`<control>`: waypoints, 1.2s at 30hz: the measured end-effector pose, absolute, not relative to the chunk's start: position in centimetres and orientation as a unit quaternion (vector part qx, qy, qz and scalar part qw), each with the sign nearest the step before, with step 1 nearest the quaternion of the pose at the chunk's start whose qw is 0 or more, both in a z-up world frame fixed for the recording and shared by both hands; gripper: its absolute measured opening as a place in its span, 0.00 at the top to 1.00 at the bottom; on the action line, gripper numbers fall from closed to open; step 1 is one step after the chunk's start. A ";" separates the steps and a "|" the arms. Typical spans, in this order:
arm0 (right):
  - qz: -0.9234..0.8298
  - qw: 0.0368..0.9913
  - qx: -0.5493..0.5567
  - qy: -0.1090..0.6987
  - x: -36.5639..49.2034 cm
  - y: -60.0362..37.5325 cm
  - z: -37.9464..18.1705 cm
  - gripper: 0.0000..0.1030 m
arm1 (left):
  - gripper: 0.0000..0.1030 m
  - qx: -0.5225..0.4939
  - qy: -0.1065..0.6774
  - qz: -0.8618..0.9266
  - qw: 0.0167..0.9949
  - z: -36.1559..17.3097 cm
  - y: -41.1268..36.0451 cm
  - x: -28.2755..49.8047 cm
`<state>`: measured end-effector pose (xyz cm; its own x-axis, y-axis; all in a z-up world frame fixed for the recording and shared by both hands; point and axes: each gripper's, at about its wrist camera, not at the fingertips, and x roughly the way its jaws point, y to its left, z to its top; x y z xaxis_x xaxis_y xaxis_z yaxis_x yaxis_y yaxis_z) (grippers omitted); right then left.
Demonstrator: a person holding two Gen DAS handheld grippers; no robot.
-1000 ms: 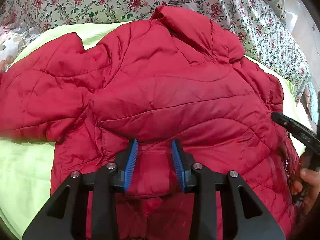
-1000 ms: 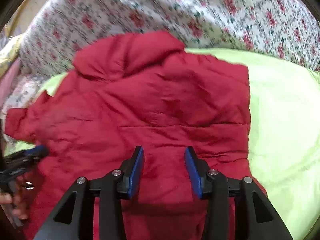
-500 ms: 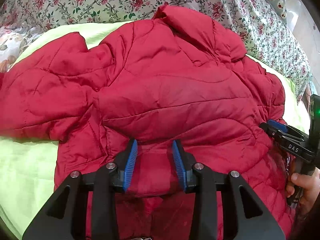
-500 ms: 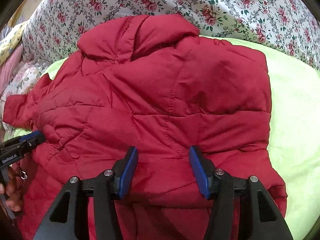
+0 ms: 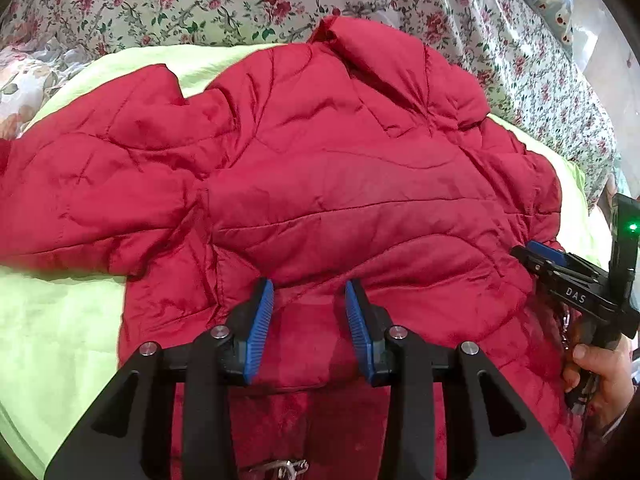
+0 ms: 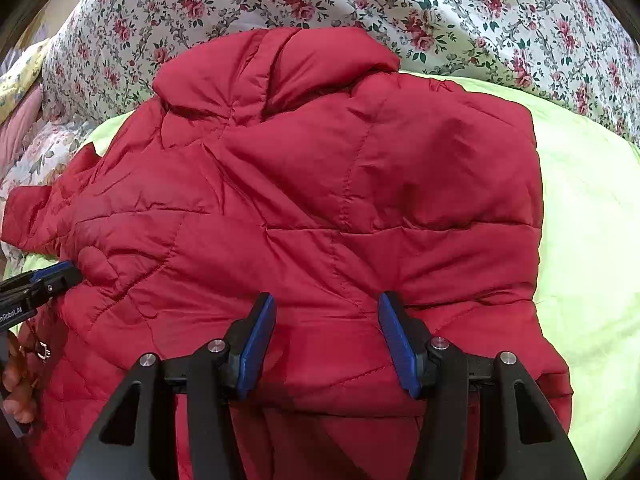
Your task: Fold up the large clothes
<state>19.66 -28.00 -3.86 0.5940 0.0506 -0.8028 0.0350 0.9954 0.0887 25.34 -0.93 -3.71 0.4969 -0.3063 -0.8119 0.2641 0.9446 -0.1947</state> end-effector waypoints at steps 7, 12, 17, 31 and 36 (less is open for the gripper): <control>0.006 0.893 0.061 0.446 18.7 -28.1 -2.1 0.45 | 0.51 -0.065 0.464 -0.137 0.873 -1.8 3.4 24.1; 0.019 0.900 0.050 0.432 17.0 -27.1 -0.2 0.41 | 0.51 -0.098 0.465 -0.109 0.873 -1.8 7.7 23.7; 0.055 0.900 0.046 0.431 15.0 -25.1 1.0 0.38 | 0.51 -0.126 0.469 -0.077 0.870 -2.5 12.1 23.1; 0.147 0.875 0.035 0.459 11.7 -19.3 0.6 0.35 | 0.35 -0.230 0.463 -0.010 0.856 -4.6 20.8 22.2; 0.166 0.867 0.027 0.468 10.9 -18.2 0.3 0.35 | 0.30 -0.284 0.452 0.007 0.846 -5.2 23.5 22.7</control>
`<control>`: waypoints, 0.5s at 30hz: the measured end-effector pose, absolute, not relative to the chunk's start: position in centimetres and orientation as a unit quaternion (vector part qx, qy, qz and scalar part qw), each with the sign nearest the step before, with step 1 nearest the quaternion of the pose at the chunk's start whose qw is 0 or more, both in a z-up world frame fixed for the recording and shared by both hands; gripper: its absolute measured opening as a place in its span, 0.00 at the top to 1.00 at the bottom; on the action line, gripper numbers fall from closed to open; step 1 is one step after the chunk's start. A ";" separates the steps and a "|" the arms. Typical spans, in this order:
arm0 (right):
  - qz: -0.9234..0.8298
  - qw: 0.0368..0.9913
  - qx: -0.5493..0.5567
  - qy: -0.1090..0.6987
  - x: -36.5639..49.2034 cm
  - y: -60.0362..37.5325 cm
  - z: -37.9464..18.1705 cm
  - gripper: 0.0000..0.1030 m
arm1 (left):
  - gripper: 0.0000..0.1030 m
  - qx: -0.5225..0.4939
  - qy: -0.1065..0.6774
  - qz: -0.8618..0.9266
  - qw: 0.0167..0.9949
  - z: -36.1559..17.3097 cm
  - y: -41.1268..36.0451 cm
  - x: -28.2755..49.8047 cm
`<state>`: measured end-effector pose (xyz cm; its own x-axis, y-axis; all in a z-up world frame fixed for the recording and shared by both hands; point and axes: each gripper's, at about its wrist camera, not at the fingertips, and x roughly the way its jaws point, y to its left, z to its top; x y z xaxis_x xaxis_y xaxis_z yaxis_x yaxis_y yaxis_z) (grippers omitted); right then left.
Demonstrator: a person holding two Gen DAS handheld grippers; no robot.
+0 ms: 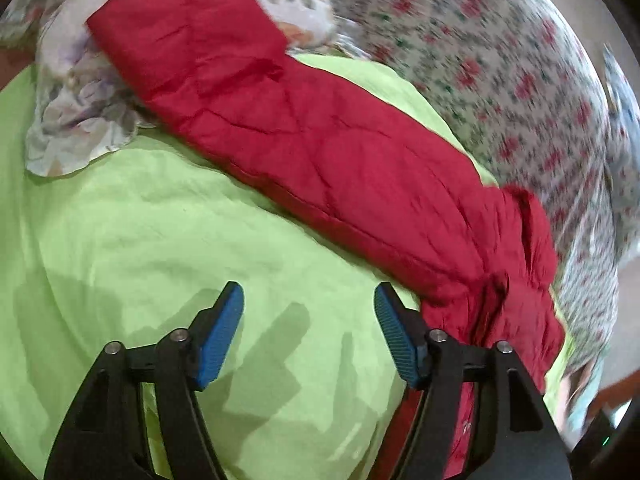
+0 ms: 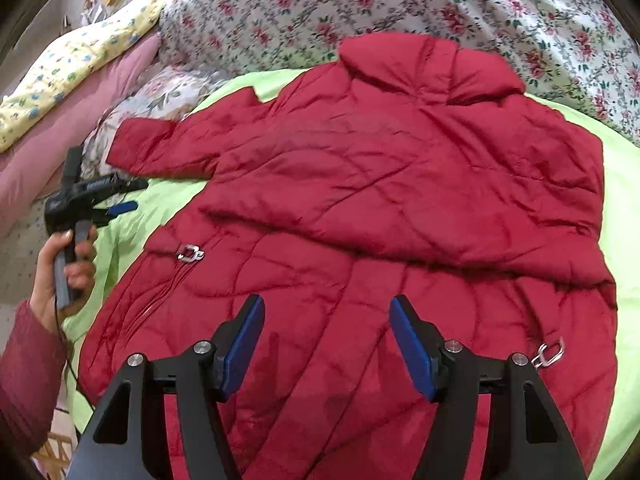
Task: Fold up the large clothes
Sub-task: 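Grasp the other red sleeve with the left gripper and lift it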
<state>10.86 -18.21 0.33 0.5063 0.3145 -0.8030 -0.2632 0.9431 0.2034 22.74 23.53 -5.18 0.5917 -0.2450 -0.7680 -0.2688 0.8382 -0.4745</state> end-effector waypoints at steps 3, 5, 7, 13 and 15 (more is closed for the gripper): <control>0.174 0.866 0.026 0.468 10.4 -17.8 0.5 0.35 | 0.29 -0.300 0.438 0.033 0.847 -5.3 25.3 23.3; 0.178 0.866 0.024 0.467 10.2 -17.7 0.6 0.35 | 0.29 -0.303 0.431 0.051 0.848 -5.4 26.4 23.8; 0.180 0.865 0.025 0.468 10.1 -17.5 0.5 0.35 | 0.29 -0.308 0.424 0.071 0.849 -5.6 27.8 24.8; 0.188 0.858 0.021 0.477 10.0 -17.1 0.2 0.35 | 0.29 -0.302 0.404 0.121 0.855 -5.7 30.9 28.2; 0.190 0.856 0.022 0.480 9.9 -17.1 0.1 0.35 | 0.29 -0.304 0.395 0.136 0.856 -5.5 31.9 29.2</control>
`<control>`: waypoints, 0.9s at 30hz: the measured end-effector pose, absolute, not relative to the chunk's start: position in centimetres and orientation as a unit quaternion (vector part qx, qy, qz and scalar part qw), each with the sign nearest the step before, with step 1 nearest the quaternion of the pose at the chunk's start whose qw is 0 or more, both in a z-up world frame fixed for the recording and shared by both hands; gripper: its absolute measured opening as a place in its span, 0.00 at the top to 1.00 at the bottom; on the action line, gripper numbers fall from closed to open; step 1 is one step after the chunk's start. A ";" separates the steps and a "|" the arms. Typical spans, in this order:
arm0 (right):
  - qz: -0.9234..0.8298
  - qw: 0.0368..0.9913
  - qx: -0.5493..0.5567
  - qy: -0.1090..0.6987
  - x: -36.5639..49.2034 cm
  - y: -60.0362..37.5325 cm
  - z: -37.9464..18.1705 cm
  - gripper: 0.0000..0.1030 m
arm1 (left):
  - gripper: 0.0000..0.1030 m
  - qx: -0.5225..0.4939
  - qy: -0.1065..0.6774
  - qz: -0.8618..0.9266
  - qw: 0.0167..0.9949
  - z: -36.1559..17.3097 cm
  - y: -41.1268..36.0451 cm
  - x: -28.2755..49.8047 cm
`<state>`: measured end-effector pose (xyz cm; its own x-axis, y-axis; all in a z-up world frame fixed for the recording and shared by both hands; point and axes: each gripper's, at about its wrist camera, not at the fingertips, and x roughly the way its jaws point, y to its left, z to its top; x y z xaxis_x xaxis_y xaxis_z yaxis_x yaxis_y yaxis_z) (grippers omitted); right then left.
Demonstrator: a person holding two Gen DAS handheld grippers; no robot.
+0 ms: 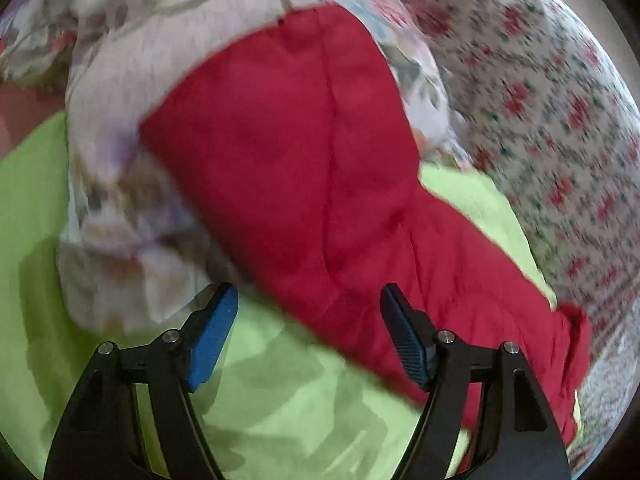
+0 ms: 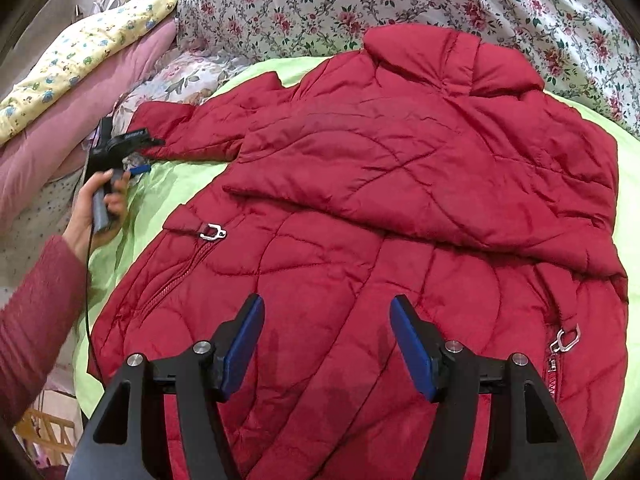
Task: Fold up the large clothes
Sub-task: 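Grasp the other red sleeve with the left gripper and lift it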
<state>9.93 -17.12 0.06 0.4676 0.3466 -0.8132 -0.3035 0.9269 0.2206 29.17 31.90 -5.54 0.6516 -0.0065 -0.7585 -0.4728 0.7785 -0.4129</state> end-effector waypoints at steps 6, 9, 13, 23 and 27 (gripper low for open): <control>0.182 0.857 0.023 0.481 9.8 -17.8 -0.1 0.35 | 0.90 -0.277 0.376 0.113 0.877 -3.9 31.9 30.0; 0.177 0.859 0.031 0.479 9.8 -18.4 -0.1 0.35 | 0.92 -0.249 0.366 0.094 0.892 -2.6 29.9 29.2; 0.170 0.860 0.036 0.480 10.0 -18.9 -0.4 0.35 | 0.92 -0.222 0.351 0.054 0.908 -0.3 26.9 27.8; 0.150 0.855 0.045 0.494 10.2 -20.8 -1.1 0.35 | 0.92 -0.145 0.336 -0.062 0.928 3.6 16.4 24.8; 0.143 0.858 0.046 0.491 9.9 -21.5 -0.8 0.35 | 0.92 -0.129 0.345 -0.098 0.924 3.8 12.8 23.9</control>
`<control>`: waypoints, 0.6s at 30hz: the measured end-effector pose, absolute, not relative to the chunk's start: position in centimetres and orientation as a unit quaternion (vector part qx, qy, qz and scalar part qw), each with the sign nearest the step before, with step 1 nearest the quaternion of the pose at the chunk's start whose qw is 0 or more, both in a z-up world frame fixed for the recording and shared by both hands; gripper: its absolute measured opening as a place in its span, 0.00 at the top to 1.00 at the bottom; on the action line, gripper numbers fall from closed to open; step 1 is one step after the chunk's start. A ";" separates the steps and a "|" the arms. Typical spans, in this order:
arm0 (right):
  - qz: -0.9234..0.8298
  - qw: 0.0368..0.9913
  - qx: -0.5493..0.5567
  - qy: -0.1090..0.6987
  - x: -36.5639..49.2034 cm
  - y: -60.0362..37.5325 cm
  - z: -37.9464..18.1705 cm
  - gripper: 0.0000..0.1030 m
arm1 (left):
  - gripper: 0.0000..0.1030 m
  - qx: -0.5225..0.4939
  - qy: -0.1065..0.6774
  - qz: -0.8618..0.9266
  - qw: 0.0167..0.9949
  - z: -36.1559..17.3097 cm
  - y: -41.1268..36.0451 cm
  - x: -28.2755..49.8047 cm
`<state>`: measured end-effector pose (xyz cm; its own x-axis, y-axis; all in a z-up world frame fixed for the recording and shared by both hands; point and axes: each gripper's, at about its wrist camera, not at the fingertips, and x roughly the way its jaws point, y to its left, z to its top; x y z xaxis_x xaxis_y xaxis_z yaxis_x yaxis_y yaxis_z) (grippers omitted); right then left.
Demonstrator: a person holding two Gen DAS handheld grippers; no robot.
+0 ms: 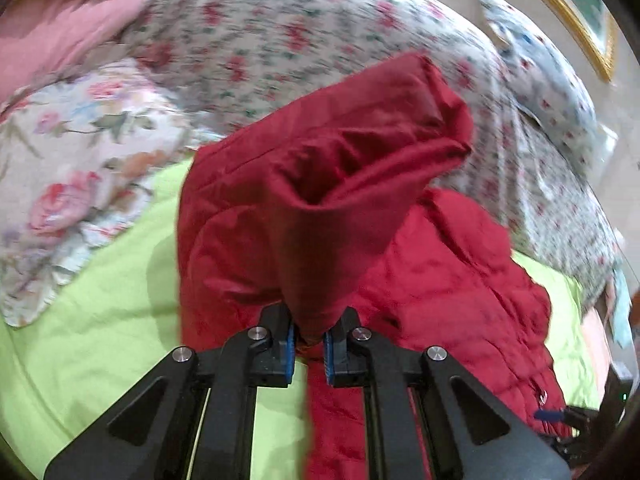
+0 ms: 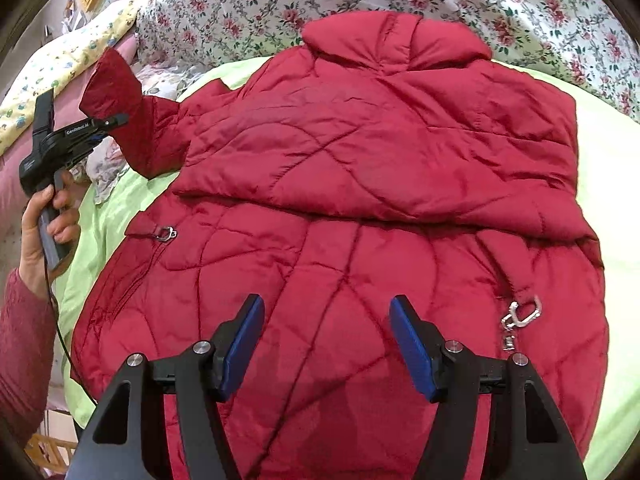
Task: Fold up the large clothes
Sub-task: 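Grasp the other red sleeve with the left gripper and lift it, then fold the held sleeve across the coat's back with the left gripper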
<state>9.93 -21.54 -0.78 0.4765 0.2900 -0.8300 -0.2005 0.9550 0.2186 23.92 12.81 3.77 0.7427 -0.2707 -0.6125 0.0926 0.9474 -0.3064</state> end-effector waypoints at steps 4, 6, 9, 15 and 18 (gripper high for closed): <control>0.138 0.860 0.050 0.488 9.7 -22.1 -0.7 0.35 | 0.92 -0.117 0.360 -0.124 0.917 3.1 9.9 23.1; 0.136 0.860 0.053 0.489 9.6 -22.4 -0.7 0.35 | 0.92 -0.112 0.368 -0.131 0.913 2.5 8.7 23.0; 0.131 0.861 0.058 0.488 9.6 -23.0 -0.7 0.35 | 0.92 -0.105 0.384 -0.137 0.907 1.4 7.1 23.1; 0.122 0.871 0.069 0.472 9.7 -24.4 0.5 0.35 | 0.92 -0.072 0.412 -0.124 0.900 -0.6 5.2 23.3; 0.120 0.873 0.069 0.467 9.7 -24.8 0.8 0.35 | 0.92 -0.061 0.424 -0.115 0.896 -1.2 5.0 23.5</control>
<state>9.65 -24.80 0.80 0.5354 0.2734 -0.7991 -0.1443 0.9619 0.2324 23.48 5.01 -1.22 0.6133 -0.2575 -0.7467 0.1536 0.9662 -0.2071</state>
